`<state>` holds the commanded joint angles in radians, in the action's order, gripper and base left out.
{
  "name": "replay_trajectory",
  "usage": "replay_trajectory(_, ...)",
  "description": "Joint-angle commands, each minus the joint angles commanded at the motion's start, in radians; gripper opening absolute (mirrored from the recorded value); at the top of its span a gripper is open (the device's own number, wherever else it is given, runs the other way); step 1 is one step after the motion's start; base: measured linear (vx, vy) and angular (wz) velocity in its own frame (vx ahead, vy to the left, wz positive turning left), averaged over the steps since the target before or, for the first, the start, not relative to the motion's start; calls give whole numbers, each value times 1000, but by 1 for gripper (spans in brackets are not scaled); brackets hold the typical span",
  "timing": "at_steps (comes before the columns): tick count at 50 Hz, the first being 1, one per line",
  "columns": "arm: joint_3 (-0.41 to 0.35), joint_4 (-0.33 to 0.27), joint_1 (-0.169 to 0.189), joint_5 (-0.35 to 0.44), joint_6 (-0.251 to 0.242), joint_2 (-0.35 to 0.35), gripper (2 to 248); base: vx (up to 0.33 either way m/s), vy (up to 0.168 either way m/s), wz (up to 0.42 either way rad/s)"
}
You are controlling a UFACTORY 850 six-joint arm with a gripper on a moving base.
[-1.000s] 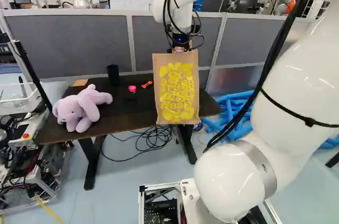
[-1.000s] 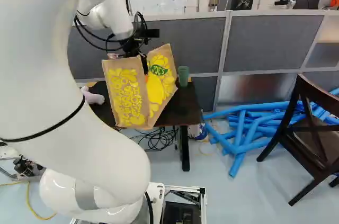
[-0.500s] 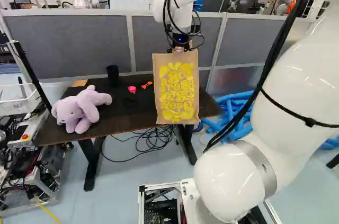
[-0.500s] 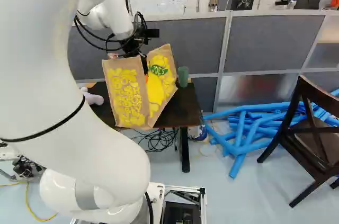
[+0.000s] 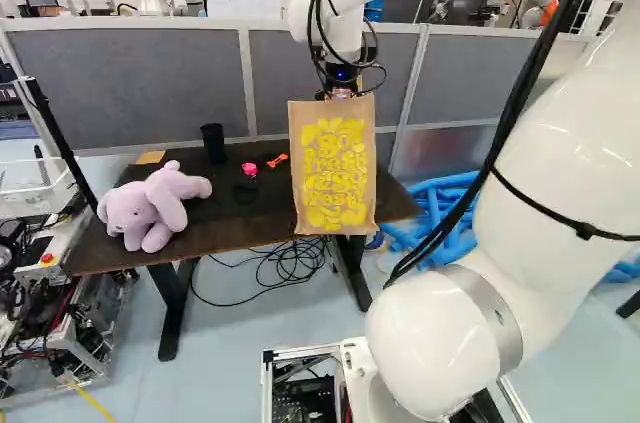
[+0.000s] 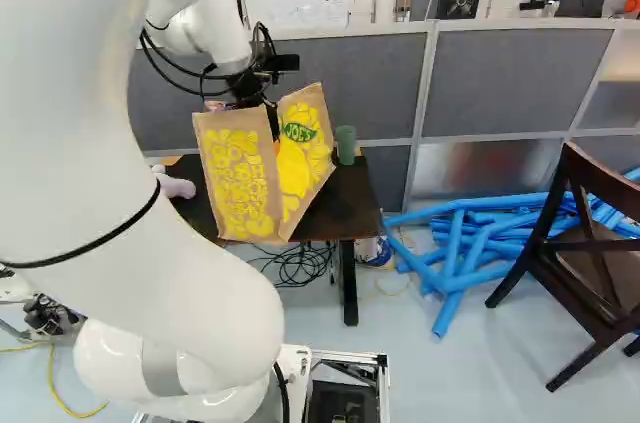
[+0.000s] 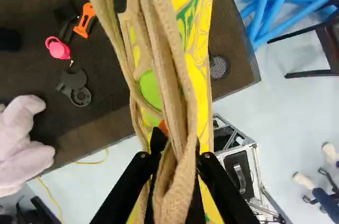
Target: Pick up the bag on the ground and place it on the table
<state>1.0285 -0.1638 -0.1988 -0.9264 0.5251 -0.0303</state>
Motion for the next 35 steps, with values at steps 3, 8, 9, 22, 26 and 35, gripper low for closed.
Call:
replay_trajectory(3,0,0,0,0,-33,0,35,0,0,0)
replay_trajectory(8,0,0,0,0,-84,0,35,0,0,0)
replay_trajectory(9,0,0,0,0,-95,0,35,0,0,0)
replay_trajectory(22,0,0,0,0,-231,0,35,0,0,0)
replay_trajectory(26,0,0,0,0,-273,0,35,0,0,0)
replay_trajectory(35,0,0,0,0,-368,0,35,0,0,0)
